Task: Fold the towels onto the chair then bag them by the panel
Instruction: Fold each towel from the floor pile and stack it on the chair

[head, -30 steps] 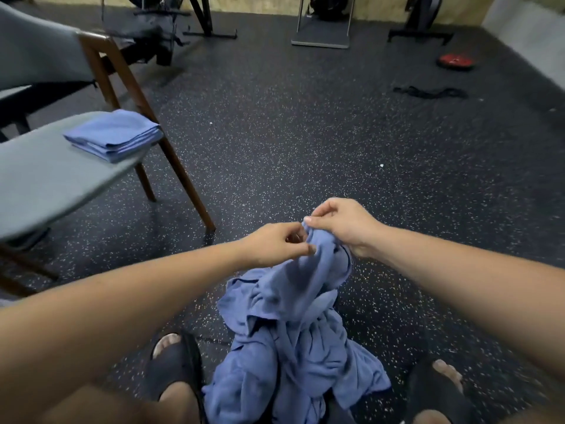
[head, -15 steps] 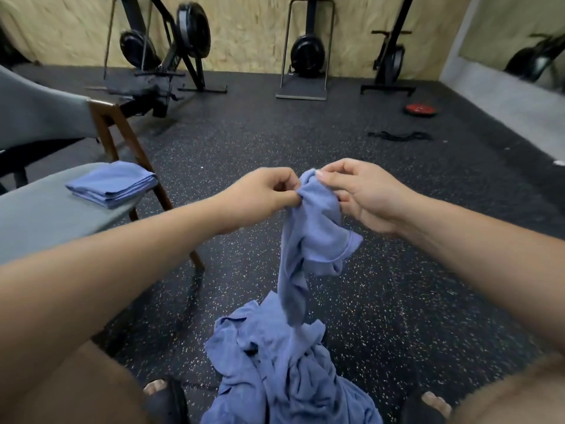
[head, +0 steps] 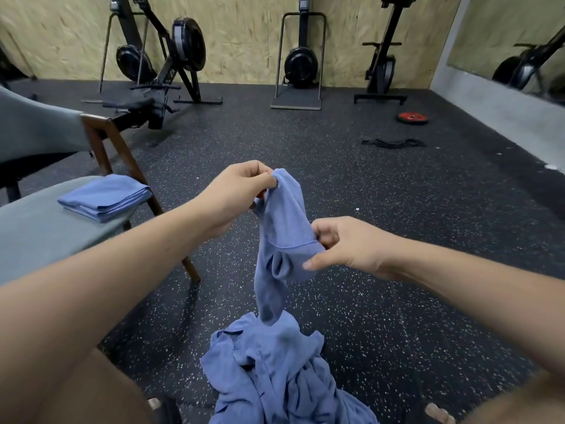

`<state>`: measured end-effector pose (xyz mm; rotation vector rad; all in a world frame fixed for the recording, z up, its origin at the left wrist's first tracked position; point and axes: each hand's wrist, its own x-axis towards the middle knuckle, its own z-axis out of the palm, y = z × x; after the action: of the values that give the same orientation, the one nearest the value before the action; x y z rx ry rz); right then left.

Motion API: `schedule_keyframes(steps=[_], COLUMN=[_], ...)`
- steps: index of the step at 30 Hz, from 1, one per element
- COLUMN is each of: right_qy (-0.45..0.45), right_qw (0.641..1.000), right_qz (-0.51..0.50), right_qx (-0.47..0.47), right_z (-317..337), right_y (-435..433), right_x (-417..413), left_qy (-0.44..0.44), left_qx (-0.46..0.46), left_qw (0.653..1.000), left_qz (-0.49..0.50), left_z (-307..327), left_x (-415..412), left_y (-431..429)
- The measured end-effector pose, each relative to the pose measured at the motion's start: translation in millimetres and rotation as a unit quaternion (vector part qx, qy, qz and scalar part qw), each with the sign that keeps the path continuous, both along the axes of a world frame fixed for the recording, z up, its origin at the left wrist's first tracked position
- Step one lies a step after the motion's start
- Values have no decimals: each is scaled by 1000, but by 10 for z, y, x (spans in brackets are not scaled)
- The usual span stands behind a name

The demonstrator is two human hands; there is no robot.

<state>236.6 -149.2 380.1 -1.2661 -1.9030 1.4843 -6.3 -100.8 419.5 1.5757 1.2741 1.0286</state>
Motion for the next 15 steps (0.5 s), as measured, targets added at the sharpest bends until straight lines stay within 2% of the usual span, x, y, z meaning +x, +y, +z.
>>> schedule_keyframes(steps=[7, 11, 15], right_qy=[18, 13, -9], right_qw=[986, 976, 972], right_qz=[-110, -131, -136], right_qx=[121, 172, 192], right_z=[108, 169, 171], right_y=[128, 167, 191], right_x=[53, 73, 64], left_qy=[74, 128, 123], left_qx=[12, 66, 65], left_qw=[997, 988, 982], left_qz=[33, -47, -127], left_z=[-185, -179, -155], left_x=[-46, 61, 206], left_y=[52, -49, -177])
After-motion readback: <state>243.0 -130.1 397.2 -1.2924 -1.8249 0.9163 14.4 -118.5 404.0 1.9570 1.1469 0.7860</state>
